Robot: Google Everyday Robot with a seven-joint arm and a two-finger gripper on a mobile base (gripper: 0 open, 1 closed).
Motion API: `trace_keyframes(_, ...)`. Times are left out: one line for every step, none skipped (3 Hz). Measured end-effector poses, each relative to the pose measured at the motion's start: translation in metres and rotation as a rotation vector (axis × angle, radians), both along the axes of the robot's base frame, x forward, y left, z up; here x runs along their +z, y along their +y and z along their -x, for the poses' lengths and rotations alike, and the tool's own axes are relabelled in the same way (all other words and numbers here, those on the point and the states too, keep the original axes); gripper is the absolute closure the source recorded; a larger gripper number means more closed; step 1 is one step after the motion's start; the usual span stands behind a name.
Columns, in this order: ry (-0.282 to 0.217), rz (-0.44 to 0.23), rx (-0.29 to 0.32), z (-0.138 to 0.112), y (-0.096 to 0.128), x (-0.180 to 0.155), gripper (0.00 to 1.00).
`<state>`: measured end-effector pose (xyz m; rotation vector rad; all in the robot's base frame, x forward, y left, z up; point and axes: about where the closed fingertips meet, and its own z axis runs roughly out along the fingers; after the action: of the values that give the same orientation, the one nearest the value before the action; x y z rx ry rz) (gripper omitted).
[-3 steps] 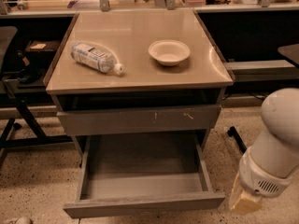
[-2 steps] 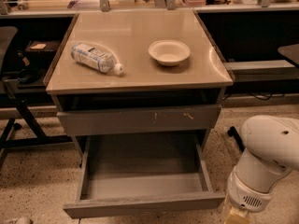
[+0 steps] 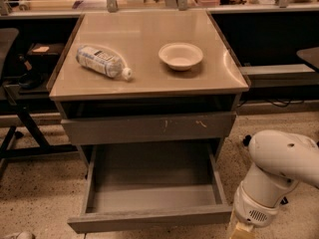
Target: Close middle drawer
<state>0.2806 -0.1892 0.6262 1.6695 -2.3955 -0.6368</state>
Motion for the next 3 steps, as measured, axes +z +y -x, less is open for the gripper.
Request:
trace_keyframes(0.01,-0.038,-0.052,-0.015,0.017,-0.047,1.0)
trace_keyframes(0.004,-0.063,-0.118,-0.034,0.029,-0.089,1.0)
trace_keyframes(0.004,-0.082,-0.173,-0.049,0.038,-0.122,1.0)
